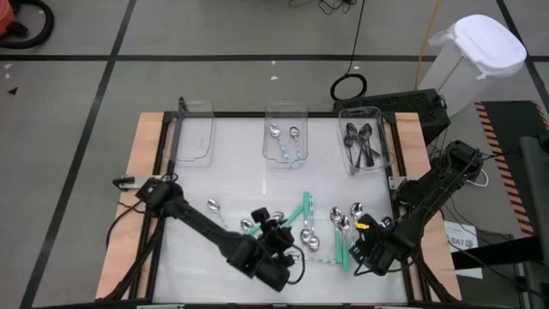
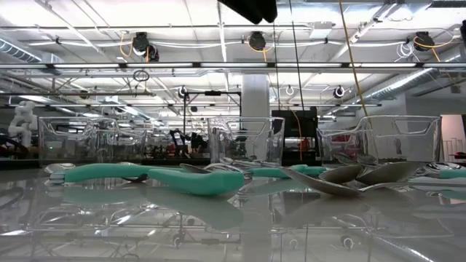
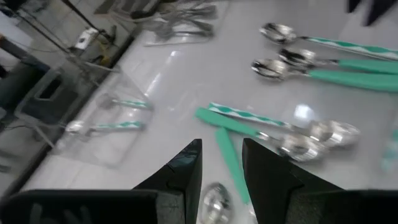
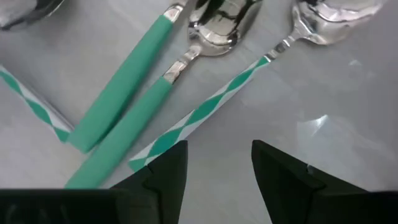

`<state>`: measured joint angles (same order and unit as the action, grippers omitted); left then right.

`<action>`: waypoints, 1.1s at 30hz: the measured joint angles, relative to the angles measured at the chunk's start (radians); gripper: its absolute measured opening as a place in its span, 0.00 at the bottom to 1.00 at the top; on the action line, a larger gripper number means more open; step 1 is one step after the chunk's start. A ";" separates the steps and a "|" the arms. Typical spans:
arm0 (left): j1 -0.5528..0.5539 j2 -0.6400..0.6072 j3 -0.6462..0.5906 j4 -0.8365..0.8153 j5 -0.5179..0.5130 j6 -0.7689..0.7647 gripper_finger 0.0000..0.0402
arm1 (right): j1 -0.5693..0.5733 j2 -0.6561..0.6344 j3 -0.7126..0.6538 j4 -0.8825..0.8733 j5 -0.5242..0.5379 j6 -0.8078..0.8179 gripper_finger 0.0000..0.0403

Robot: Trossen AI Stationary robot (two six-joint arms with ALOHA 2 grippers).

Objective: Sort silverware by color (type)
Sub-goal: Put the white-green spoon into the middle transparent bin

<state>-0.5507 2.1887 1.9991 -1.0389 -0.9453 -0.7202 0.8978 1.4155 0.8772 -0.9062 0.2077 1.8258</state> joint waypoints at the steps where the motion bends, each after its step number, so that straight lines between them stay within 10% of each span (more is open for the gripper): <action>1: -0.010 0.000 0.000 0.000 0.006 -0.011 0.29 | 0.000 0.000 0.000 -0.001 0.000 0.018 0.43; 33: -0.174 0.071 -0.002 -0.001 0.063 -0.160 0.29 | -0.107 0.152 0.000 -0.050 -0.033 0.151 0.40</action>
<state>-0.7250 2.2597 1.9976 -1.0396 -0.8825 -0.8799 0.7909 1.5676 0.8776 -0.9564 0.1747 1.9770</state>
